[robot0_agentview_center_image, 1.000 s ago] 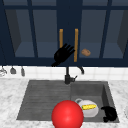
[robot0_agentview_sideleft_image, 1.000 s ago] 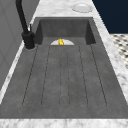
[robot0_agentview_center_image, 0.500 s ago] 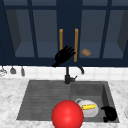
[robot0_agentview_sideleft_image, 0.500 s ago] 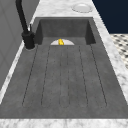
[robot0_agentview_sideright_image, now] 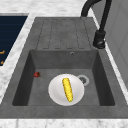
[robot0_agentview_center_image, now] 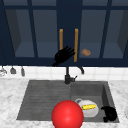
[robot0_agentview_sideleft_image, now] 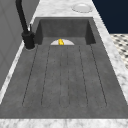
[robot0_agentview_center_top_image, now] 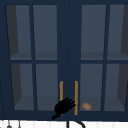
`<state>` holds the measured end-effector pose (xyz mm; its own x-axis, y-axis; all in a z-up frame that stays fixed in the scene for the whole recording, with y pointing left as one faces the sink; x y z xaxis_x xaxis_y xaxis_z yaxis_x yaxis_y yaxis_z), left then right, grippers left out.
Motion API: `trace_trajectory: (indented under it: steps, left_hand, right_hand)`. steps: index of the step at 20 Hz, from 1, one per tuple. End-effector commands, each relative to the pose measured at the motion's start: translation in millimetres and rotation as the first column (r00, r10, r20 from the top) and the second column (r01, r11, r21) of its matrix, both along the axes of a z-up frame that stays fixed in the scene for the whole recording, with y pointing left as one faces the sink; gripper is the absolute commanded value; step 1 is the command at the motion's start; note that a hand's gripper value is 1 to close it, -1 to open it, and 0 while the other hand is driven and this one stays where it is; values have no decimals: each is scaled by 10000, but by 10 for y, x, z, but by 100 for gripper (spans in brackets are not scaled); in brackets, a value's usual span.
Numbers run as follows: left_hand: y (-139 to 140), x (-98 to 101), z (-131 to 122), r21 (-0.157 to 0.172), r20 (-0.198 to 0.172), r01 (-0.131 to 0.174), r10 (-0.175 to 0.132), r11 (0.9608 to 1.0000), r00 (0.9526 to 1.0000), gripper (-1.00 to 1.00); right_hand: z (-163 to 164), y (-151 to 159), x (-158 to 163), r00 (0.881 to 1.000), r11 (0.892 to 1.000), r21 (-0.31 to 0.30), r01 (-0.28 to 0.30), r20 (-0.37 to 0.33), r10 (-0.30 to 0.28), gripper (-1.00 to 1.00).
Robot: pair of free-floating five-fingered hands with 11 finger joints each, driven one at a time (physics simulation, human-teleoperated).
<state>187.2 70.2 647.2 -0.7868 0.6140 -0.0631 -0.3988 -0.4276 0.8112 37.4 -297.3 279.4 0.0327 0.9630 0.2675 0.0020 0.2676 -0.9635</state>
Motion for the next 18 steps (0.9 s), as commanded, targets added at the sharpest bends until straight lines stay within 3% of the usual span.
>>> trace_trajectory:
  steps: [1, 2, 3, 6, 7, 8, 9, 10, 11, 13, 16, 18]
  left_hand:
    - [120, 118, -100, 279, -263, 758, -751, 9967, 9968, -100]
    - [154, 56, -157, 337, -143, 690, -685, 9970, 9975, -100]
    - [221, 11, -174, 220, -95, 109, -107, 9997, 9999, -100]
    - [279, -36, -197, 356, 161, 24, -30, 9994, 9999, -100]
    - [317, -3, -141, 471, 446, 76, -97, 9989, 9990, -100]
    - [403, 64, -72, 417, 584, 368, -392, 9985, 9975, -100]
    - [405, 79, -64, 627, 599, 439, -477, 9971, 9971, -100]
    - [347, 75, -72, 1155, 530, 376, -440, 9926, 9976, -100]
    - [352, 100, -71, 1259, 508, 322, -389, 9915, 9979, -100]
    - [377, 191, -17, 1215, 452, 344, -401, 9920, 9982, -100]
    - [388, 247, -27, 1356, 92, 635, -653, 9887, 9978, -100]
    - [389, 265, -12, 1370, 122, 772, -796, 9876, 9968, -100]
  right_hand:
    - [0, 0, 0, 10000, 10000, 0, 0, 0, 0, 0]
    - [0, 0, 0, 10000, 10000, 0, 0, 0, 0, 0]
    - [0, 0, 0, 10000, 10000, 0, 0, 0, 0, 0]
    - [0, 0, 0, 10000, 10000, 0, 0, 0, 0, 0]
    - [0, 0, 0, 10000, 10000, 0, 0, 0, 0, 0]
    - [0, 0, 0, 10000, 10000, 0, 0, 0, 0, 0]
    - [0, 0, 0, 10000, 10000, 0, 0, 0, 0, 0]
    - [0, 0, 0, 10000, 10000, 0, 0, 0, 0, 0]
    - [0, 0, 0, 10000, 10000, 0, 0, 0, 0, 0]
    - [0, 0, 0, 10000, 10000, 0, 0, 0, 0, 0]
    - [0, 0, 0, 10000, 10000, 0, 0, 0, 0, 0]
    - [0, 0, 0, 10000, 10000, 0, 0, 0, 0, 0]
